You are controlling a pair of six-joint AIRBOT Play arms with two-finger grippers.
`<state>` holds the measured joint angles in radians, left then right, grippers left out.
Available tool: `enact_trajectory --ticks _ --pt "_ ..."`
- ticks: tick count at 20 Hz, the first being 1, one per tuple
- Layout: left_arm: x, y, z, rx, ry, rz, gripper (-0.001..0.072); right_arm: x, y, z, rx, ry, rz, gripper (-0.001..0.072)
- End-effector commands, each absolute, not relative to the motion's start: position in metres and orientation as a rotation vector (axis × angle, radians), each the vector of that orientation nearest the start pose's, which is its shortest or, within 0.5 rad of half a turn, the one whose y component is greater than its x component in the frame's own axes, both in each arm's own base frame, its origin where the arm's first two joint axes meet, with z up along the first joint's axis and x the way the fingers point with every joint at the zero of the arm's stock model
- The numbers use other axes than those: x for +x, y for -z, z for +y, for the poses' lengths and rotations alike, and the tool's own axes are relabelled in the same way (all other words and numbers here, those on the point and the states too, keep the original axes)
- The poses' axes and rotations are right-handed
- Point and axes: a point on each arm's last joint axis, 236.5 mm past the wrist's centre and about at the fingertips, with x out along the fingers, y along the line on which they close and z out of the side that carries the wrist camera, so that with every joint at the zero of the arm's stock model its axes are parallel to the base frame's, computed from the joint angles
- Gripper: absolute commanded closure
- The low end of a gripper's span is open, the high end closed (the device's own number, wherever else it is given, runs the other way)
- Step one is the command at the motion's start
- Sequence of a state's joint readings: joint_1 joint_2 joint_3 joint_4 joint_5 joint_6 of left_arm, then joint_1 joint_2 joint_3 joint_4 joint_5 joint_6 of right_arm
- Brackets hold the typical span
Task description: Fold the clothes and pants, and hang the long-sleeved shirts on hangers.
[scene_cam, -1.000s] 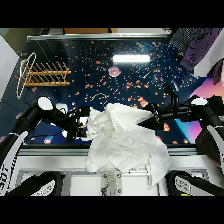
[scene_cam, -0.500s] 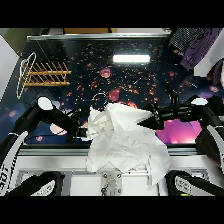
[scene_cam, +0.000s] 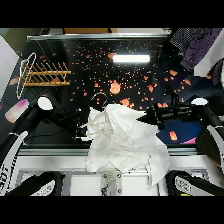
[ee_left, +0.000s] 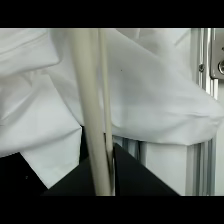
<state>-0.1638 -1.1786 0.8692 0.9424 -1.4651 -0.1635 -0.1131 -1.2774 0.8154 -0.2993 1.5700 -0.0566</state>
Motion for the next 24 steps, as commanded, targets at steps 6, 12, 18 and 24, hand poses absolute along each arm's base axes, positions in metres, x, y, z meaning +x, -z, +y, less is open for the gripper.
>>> enact_trajectory --ticks 6,12,18,24 --pt "0.239 0.010 -0.166 0.212 1.162 1.266 0.0124 0.278 -0.078 0.196 0.112 -1.501 0.529 0.0703" --pt "0.292 -0.033 -0.132 0.057 0.890 1.189 0.0124 0.278 -0.078 0.196 0.112 -1.500 0.530 0.0705" --pt "0.340 -0.124 -0.057 -0.111 0.472 0.890 0.0148 0.283 -0.096 0.197 0.121 -1.478 0.472 0.0705" --pt "0.307 -0.132 -0.031 -0.236 0.236 0.863 0.0154 0.320 -0.146 0.186 0.053 -1.259 0.409 0.0705"
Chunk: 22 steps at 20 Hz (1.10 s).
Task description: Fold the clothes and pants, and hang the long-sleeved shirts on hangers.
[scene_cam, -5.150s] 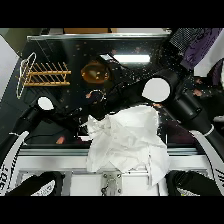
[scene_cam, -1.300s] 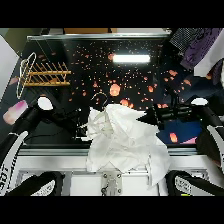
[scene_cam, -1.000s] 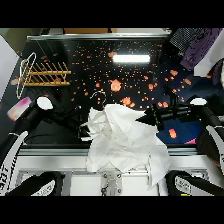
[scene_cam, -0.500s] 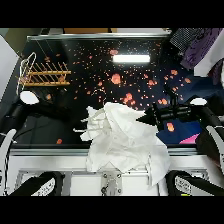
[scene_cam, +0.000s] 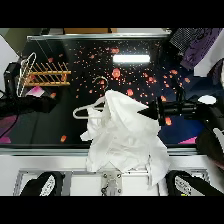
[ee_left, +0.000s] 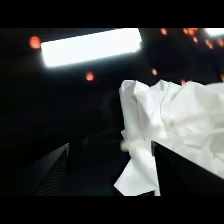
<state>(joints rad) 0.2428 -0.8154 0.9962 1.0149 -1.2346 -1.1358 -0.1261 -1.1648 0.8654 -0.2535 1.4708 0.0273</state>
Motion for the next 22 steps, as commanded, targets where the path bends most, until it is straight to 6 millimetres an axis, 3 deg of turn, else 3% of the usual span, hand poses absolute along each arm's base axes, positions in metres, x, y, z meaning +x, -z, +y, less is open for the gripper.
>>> enact_trajectory --ticks 1,3,6,10,12,16,19,22 --pt "0.301 -0.123 -0.040 -0.279 0.231 0.870 0.0154 0.322 -0.157 0.185 0.041 -1.242 0.391 0.0705" --pt "0.291 -0.100 -0.067 -0.358 0.248 0.887 0.0151 0.323 -0.174 0.185 0.019 -1.217 0.359 0.0705" --pt "0.287 -0.079 -0.129 -0.442 0.338 0.878 0.0009 0.317 -0.185 0.185 -0.009 -1.211 0.334 0.0705" --pt "0.304 -0.091 -0.201 -0.554 0.432 0.822 0.0011 0.314 -0.190 0.186 -0.011 -1.208 0.330 0.0705" --pt "0.312 -0.094 -0.225 -0.538 0.471 0.840 0.0011 0.314 -0.190 0.186 -0.011 -1.208 0.330 0.0704" --pt "0.329 -0.086 -0.243 -0.520 0.476 0.903 0.0011 0.311 -0.190 0.186 -0.009 -1.219 0.333 0.0704" --pt "0.341 -0.085 -0.249 -0.522 0.470 0.909 0.0011 0.308 -0.189 0.187 0.000 -1.231 0.348 0.0704" --pt "0.343 -0.070 -0.249 -0.515 0.454 0.944 0.0012 0.307 -0.185 0.186 -0.007 -1.228 0.366 0.0704"
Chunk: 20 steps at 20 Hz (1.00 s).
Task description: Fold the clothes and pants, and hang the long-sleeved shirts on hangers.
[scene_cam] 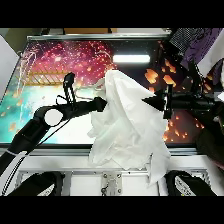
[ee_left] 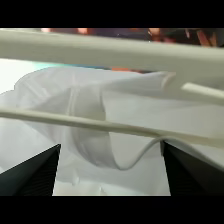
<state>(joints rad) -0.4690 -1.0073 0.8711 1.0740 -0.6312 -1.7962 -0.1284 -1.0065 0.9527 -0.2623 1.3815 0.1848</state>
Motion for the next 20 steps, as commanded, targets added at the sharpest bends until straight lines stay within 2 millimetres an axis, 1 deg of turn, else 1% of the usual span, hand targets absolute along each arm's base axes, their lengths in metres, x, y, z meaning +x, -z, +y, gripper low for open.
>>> enact_trajectory --ticks 1,2,7,8,9,10,12,14,15,17,20 --pt "0.343 -0.067 -0.248 -0.516 0.448 0.946 0.0012 0.307 -0.185 0.186 -0.007 -1.231 0.366 0.0704" --pt "0.344 -0.068 -0.248 -0.518 0.448 0.940 0.0012 0.307 -0.185 0.187 -0.007 -1.232 0.366 0.0704" --pt "0.352 -0.091 -0.252 -0.525 0.468 0.894 0.0013 0.307 -0.185 0.186 -0.008 -1.231 0.366 0.0704" --pt "0.353 -0.094 -0.253 -0.525 0.471 0.889 0.0068 0.307 -0.185 0.186 -0.008 -1.232 0.366 0.0704" --pt "0.354 -0.095 -0.253 -0.524 0.472 0.886 0.0103 0.307 -0.185 0.186 -0.008 -1.232 0.366 0.0703" --pt "0.353 -0.095 -0.253 -0.524 0.472 0.888 0.0103 0.307 -0.185 0.186 -0.008 -1.232 0.366 0.0704" --pt "0.351 -0.091 -0.253 -0.516 0.471 0.902 0.0103 0.307 -0.185 0.186 -0.008 -1.232 0.366 0.0704" --pt "0.354 -0.088 -0.246 -0.469 0.454 0.890 0.0103 0.307 -0.185 0.187 -0.007 -1.232 0.366 0.0703" --pt "0.356 -0.086 -0.242 -0.467 0.436 0.891 0.0103 0.307 -0.185 0.186 -0.008 -1.232 0.366 0.0703" --pt "0.356 -0.080 -0.243 -0.478 0.421 0.909 0.0103 0.307 -0.185 0.186 -0.007 -1.231 0.366 0.0704" --pt "0.342 -0.056 -0.253 -0.439 0.431 1.002 0.0104 0.306 -0.185 0.187 -0.005 -1.231 0.367 0.0703"
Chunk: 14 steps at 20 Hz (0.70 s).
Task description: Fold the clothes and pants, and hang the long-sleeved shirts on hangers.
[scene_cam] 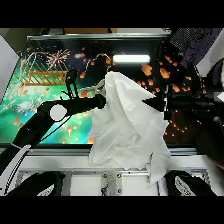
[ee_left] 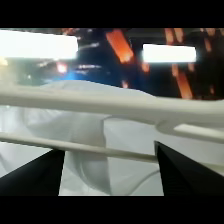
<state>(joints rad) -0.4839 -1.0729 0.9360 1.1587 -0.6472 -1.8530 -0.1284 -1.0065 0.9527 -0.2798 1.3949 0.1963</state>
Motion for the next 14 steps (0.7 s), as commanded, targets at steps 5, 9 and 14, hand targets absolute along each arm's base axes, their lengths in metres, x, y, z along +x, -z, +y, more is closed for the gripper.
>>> enact_trajectory --ticks 5,9,14 --pt "0.344 -0.055 -0.251 -0.442 0.423 1.005 0.0599 0.306 -0.185 0.187 -0.005 -1.231 0.367 0.0704" --pt "0.350 -0.078 -0.236 -0.470 0.412 0.941 0.0538 0.306 -0.185 0.187 -0.005 -1.231 0.367 0.0703" --pt "0.343 -0.090 -0.237 -0.471 0.432 0.928 0.0134 0.306 -0.185 0.187 -0.005 -1.231 0.367 0.0703"
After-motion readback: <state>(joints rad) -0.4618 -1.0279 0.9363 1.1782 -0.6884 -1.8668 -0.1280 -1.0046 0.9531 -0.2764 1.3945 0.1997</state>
